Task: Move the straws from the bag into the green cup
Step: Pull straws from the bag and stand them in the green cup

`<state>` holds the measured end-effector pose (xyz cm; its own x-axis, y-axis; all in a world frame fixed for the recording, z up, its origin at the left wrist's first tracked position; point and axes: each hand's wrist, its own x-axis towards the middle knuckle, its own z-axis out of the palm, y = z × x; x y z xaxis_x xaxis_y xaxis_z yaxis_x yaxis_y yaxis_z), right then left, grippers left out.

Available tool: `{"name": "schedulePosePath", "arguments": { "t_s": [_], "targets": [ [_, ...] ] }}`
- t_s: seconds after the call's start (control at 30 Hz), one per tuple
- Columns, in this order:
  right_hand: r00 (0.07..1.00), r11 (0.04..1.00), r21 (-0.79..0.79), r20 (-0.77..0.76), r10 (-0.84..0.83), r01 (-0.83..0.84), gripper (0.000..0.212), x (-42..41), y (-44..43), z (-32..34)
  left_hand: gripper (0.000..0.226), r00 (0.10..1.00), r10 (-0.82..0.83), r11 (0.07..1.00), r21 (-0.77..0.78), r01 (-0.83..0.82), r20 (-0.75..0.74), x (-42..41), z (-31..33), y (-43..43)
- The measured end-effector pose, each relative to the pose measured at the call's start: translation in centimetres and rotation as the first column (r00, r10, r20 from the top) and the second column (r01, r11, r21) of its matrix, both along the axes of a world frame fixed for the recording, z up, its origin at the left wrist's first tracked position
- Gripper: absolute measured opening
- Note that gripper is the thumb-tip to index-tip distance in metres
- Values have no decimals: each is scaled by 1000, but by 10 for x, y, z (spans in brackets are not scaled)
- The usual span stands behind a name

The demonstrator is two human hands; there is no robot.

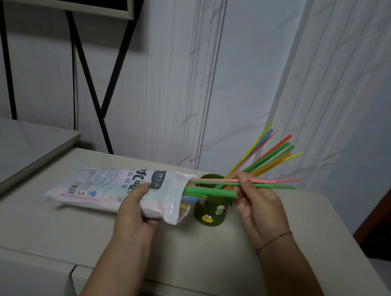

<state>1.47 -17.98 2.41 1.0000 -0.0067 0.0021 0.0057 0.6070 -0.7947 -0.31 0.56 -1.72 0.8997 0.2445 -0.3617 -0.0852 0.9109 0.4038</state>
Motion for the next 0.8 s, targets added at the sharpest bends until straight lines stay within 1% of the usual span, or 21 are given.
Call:
{"name": "schedulePosePath", "arguments": {
  "t_s": [0.07,0.13,0.2,0.23,0.37,0.4,0.43,0.53,0.6,0.63,0.7,0.73,0.8],
  "targets": [
    [1000,995,-93,10,29,-28,11,-2,8,-3,38,1000,15,1000,13,-15,-5,1,0,-3],
    [1000,989,-146,30,8,-3,11,-2,11,-2,41,1000,25,1000,3,-25,-17,0,2,-6],
    [997,989,-126,44,-68,73,11,0,5,1,26,1000,20,1000,0,-20,-8,-2,5,-4],
    [993,985,-127,41,-112,116,11,1,-1,3,23,1000,20,1000,-4,-20,-10,-3,6,-2],
    [976,966,-139,28,-217,219,11,5,-27,8,42,996,80,996,30,-79,-48,0,2,4],
    [972,960,-149,31,-235,237,10,6,-32,8,44,993,100,995,34,-98,-63,0,2,5],
    [967,954,-159,37,-252,255,11,7,-37,9,42,992,106,994,32,-104,-69,-1,3,6],
    [951,935,-171,49,-307,310,11,10,-49,9,23,991,114,993,20,-113,-67,-5,11,6],
    [935,914,-197,54,-350,353,12,13,-54,6,15,991,113,993,24,-112,-74,-7,13,5],
    [927,901,-219,62,-371,375,14,14,-56,5,17,990,115,993,25,-113,-79,-7,13,5],
    [912,871,-273,88,-400,408,15,17,-57,3,32,988,122,992,33,-120,-94,-6,11,7],
    [908,857,-302,105,-406,419,15,18,-56,3,36,986,130,991,37,-126,-107,-5,9,8],
    [908,833,-361,140,-395,419,13,19,-51,1,32,985,133,991,46,-129,-110,-4,8,9]
  ]
}}
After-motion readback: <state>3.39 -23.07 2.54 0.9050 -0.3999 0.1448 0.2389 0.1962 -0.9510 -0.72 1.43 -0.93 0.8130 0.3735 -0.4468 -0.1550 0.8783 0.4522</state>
